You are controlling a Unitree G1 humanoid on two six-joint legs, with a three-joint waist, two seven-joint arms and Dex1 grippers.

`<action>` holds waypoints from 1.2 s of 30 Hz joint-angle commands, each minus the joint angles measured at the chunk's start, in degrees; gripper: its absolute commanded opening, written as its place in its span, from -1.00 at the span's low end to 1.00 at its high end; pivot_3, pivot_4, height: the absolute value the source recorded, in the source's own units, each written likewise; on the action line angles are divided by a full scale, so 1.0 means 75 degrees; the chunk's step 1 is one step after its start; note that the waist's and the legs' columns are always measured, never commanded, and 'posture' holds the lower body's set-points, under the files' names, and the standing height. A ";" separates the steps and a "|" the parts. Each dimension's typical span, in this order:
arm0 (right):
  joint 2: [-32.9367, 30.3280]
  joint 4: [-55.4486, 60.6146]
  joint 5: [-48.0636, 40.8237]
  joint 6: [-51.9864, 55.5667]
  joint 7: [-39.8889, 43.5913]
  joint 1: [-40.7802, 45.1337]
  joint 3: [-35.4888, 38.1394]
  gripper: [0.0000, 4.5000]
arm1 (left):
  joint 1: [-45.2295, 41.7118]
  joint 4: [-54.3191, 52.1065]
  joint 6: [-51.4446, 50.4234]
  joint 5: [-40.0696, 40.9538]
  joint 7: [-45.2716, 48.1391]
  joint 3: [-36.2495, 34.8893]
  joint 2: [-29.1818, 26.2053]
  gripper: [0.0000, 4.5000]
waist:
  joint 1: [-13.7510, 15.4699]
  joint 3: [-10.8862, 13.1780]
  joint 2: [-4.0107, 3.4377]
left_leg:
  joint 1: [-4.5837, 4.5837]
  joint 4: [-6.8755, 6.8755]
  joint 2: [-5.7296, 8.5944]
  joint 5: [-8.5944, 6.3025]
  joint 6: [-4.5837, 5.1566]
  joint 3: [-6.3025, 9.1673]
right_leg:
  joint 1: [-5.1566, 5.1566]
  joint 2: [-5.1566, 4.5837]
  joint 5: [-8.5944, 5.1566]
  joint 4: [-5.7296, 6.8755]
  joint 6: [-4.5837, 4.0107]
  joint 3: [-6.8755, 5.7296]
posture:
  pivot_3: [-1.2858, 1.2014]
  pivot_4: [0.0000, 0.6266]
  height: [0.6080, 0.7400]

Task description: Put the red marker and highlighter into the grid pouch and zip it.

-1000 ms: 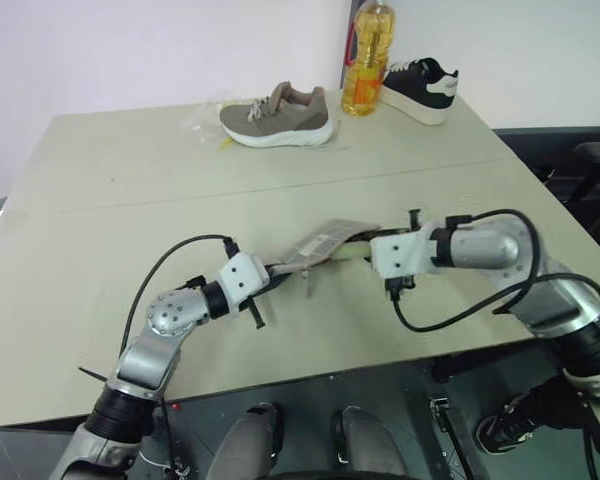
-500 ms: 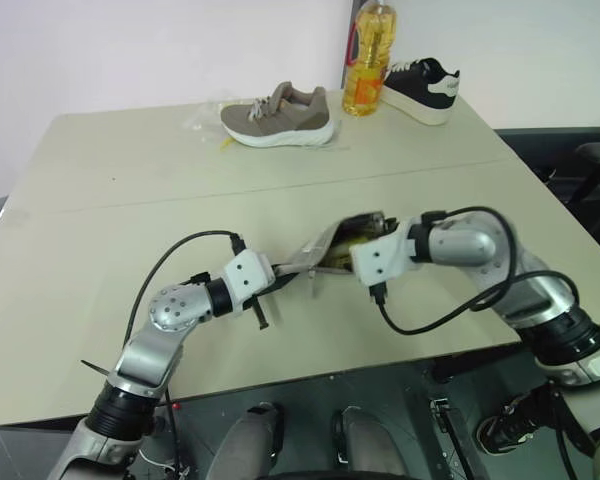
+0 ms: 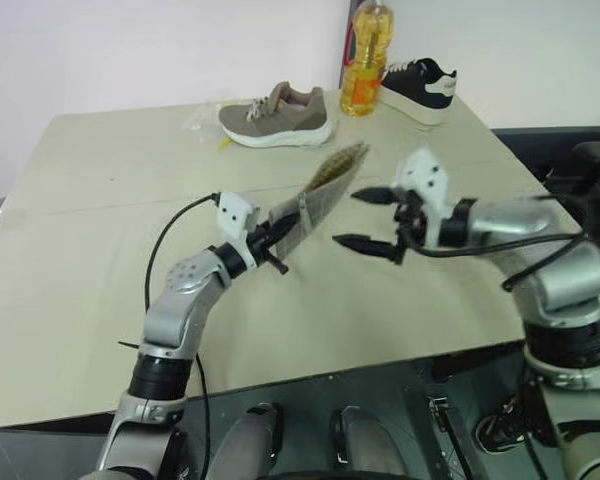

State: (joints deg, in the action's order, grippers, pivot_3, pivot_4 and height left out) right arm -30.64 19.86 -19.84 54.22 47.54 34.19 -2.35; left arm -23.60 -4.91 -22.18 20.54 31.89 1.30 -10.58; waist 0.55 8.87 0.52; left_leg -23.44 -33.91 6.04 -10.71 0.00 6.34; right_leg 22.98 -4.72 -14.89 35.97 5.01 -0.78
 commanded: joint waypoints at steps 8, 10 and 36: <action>0.1980 -0.0634 0.0090 0.0641 -0.2238 0.0628 -0.0282 0.82 | -0.0307 0.0058 0.0078 0.0109 -0.0138 -0.0046 0.0104 -1.00 | 0.0033 -0.0001 0.0001 | 0.0000 -0.0001 0.0005 0.0003 -0.0004 0.0003 | 0.0003 0.0002 0.0001 0.0008 0.0001 0.0000 | 0.03 -0.52 1.00; 0.2059 -0.0820 0.0142 0.0537 -0.2393 0.0706 -0.0343 0.56 | -0.0289 0.0029 0.0057 0.0134 -0.0155 -0.0062 0.0109 -1.00 | 0.0026 -0.0001 0.0001 | 0.0000 -0.0002 0.0008 0.0003 -0.0005 0.0004 | 0.0001 0.0002 0.0001 0.0007 0.0001 0.0000 | 0.03 -0.52 1.00; -0.1253 -0.3916 0.2088 -0.2452 -0.2248 0.1774 -0.0371 -0.97 | 0.1130 -0.0763 0.0899 -0.0387 0.0918 0.0042 -0.1636 -1.00 | -0.0078 0.0002 -0.0003 | 0.0000 0.0015 0.0003 0.0002 -0.0001 -0.0011 | 0.0000 -0.0003 -0.0010 -0.0016 -0.0020 0.0006 | 0.03 -0.52 1.00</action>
State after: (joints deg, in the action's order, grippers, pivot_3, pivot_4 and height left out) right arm -38.43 -9.28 -6.35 37.53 31.36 45.97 -6.90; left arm -15.92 -8.99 -15.68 17.13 38.53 3.52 -21.43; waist -0.04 8.89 0.50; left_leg -23.44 -33.78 6.04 -10.70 -0.01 6.26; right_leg 22.99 -4.71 -14.94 35.87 4.90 -0.74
